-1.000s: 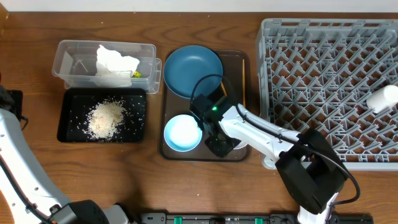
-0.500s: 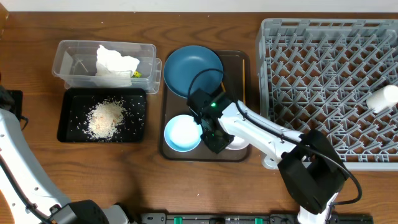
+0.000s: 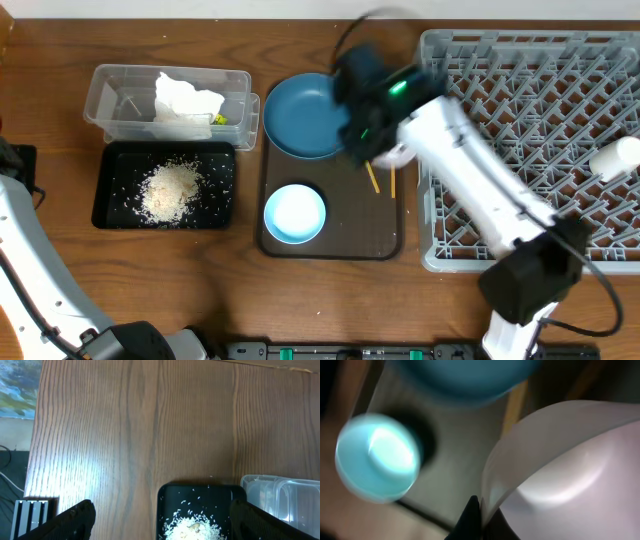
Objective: Sort waste into correct bins and load items into the dishwasher rack
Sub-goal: 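Carry the white bowl to the rack and set it upside down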
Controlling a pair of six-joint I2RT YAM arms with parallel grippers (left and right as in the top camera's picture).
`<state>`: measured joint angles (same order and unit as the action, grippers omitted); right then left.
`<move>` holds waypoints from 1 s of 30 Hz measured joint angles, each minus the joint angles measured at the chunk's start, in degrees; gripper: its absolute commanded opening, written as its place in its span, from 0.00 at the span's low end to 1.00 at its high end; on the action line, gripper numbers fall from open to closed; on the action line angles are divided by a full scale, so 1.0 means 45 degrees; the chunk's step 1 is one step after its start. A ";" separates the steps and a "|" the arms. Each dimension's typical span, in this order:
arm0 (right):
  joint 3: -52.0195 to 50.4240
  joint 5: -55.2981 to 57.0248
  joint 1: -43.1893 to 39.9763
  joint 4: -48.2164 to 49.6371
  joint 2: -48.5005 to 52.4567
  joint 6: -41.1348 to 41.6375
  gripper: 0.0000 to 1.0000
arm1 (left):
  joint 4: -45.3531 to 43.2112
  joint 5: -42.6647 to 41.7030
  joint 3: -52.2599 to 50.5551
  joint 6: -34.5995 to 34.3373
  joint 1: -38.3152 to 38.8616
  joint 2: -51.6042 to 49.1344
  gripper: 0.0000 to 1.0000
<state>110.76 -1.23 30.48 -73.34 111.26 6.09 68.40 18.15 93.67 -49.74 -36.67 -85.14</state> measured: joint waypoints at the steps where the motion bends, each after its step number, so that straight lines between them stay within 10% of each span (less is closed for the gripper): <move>1: 0.0418 0.0044 -0.0559 0.0073 0.0000 0.0000 0.01 | -0.0005 -0.0005 0.0000 0.0000 0.0000 0.0000 0.89; 16: 0.1467 -0.3895 -0.9860 0.3313 -0.0010 0.0063 0.01 | -0.0005 0.0000 0.0000 0.0000 0.0000 0.0000 0.89; 30: -0.3774 -1.0443 -1.3765 1.1929 -0.0005 0.1938 0.01 | -0.0005 0.0000 0.0000 0.0000 0.0000 0.0000 0.89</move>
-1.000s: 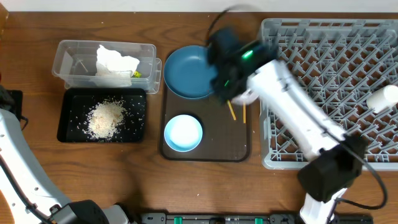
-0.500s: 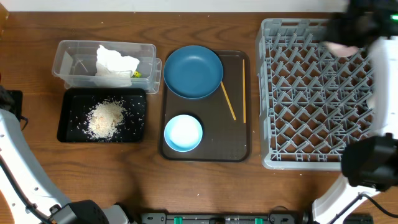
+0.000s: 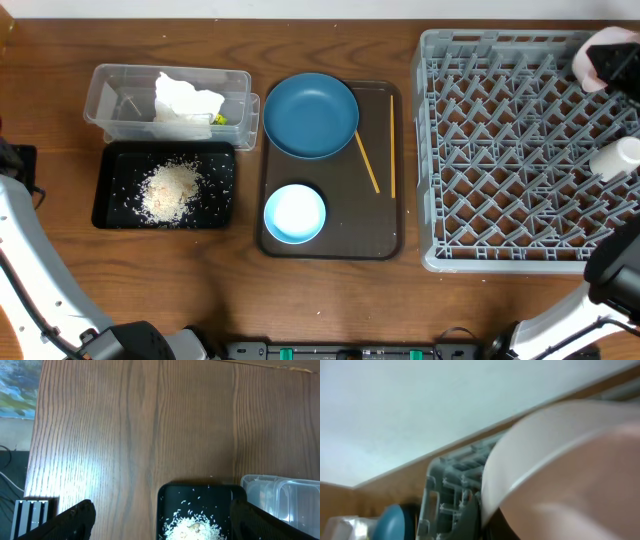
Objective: Sort waste into correct bins and load items into the dishwasher rack
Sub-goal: 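Carry the white bowl to the rack and set it upside down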
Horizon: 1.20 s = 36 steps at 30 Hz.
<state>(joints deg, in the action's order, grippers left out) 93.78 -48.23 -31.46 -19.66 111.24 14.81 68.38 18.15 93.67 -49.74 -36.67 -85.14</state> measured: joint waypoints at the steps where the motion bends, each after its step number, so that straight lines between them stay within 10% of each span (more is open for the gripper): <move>1: -0.0437 -0.0311 -0.0151 0.0860 0.0000 0.0355 0.01 | 0.0000 0.0000 0.0000 0.0000 0.0000 0.0000 0.89; 12: -0.1506 -0.2681 -0.0194 0.4435 0.1175 0.3094 0.01 | 0.0000 0.0000 0.0000 0.0000 0.0000 0.0000 0.89; 36: -0.1681 -0.2773 -0.0850 0.0452 0.1375 0.2871 0.25 | 0.0005 0.0000 0.0000 0.0000 0.0000 0.0000 0.89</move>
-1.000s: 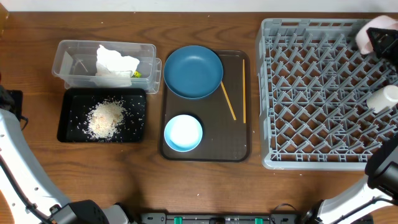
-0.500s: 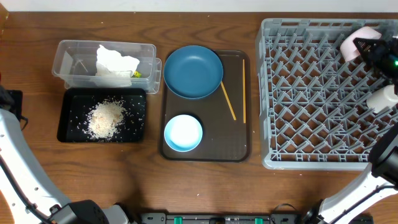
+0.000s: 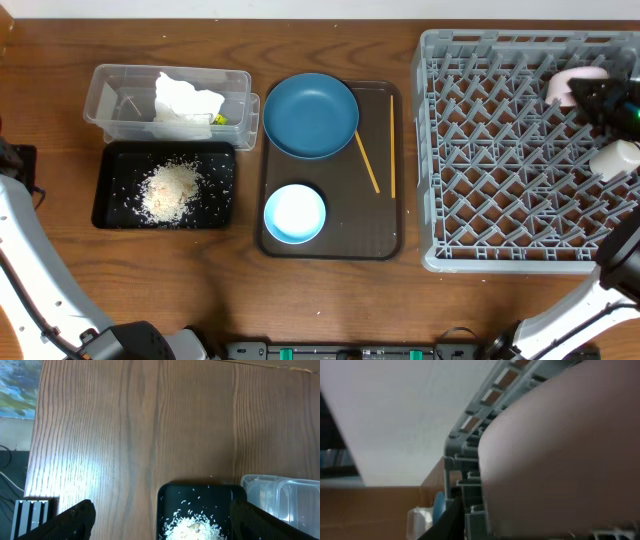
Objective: Sort waste into correct bins and load items into the dishwasher rack
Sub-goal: 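Carry the white bowl to the rack and set it upside down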
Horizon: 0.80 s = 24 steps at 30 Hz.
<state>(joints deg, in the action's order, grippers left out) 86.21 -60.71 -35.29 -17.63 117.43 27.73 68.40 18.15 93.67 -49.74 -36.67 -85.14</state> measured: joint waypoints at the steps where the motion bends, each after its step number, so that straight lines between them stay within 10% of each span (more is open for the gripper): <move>1: 0.0015 0.0432 -0.0005 -0.0612 -0.0219 -0.0117 0.25 | 0.0000 0.0000 0.0000 0.0000 0.0000 0.0000 0.89; 10: -0.0044 0.4313 -0.0015 -0.4104 -0.3269 -0.0918 0.35 | -0.0005 0.0000 0.0000 0.0000 0.0000 0.0000 0.89; 24: -0.0029 0.9408 0.1797 -0.2812 -0.4206 -0.0549 0.21 | -0.0005 0.0000 0.0000 0.0000 0.0000 0.0000 0.89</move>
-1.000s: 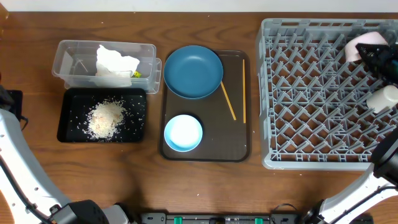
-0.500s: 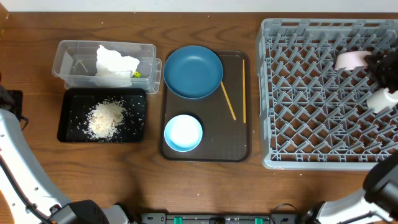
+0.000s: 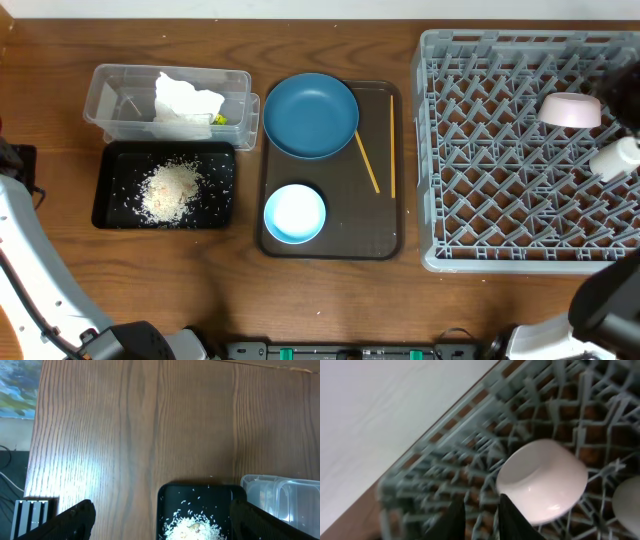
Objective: Sort waste into correct bins and load items into the dishwasher rack
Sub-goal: 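Carry the white bowl to the rack and set it upside down, then return the right gripper to the tray and grasp the light-blue bowl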
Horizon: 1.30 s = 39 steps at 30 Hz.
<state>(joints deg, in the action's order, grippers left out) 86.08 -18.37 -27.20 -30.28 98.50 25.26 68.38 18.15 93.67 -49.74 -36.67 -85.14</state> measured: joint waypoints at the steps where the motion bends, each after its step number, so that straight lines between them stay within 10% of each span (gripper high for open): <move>1: 0.0000 0.0675 0.0277 0.0452 0.0277 0.0053 0.22 | 0.0010 0.0000 0.0000 0.0000 0.0000 0.0000 0.89; 23: -0.0005 0.4318 0.1098 -0.0185 0.2555 0.0287 0.12 | 0.0000 0.0000 0.0000 0.0000 0.0000 0.0000 0.89; 26: -0.0005 0.3988 0.1122 -0.0865 0.1384 0.0296 0.22 | 0.0000 0.0000 0.0000 0.0000 0.0000 0.0000 0.89; 29: -0.0005 0.2603 0.1243 -0.0991 -0.0170 0.0301 0.55 | 0.0000 0.0000 0.0000 0.0000 0.0000 0.0000 0.89; 39: 0.0107 -0.2812 0.4323 -0.0243 -0.2380 -0.0534 0.62 | 0.0000 0.0000 0.0000 0.0000 0.0000 0.0000 0.89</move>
<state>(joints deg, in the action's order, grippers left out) 86.56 -31.03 -7.75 -31.38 87.79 22.85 68.38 18.15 93.67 -49.74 -36.67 -85.14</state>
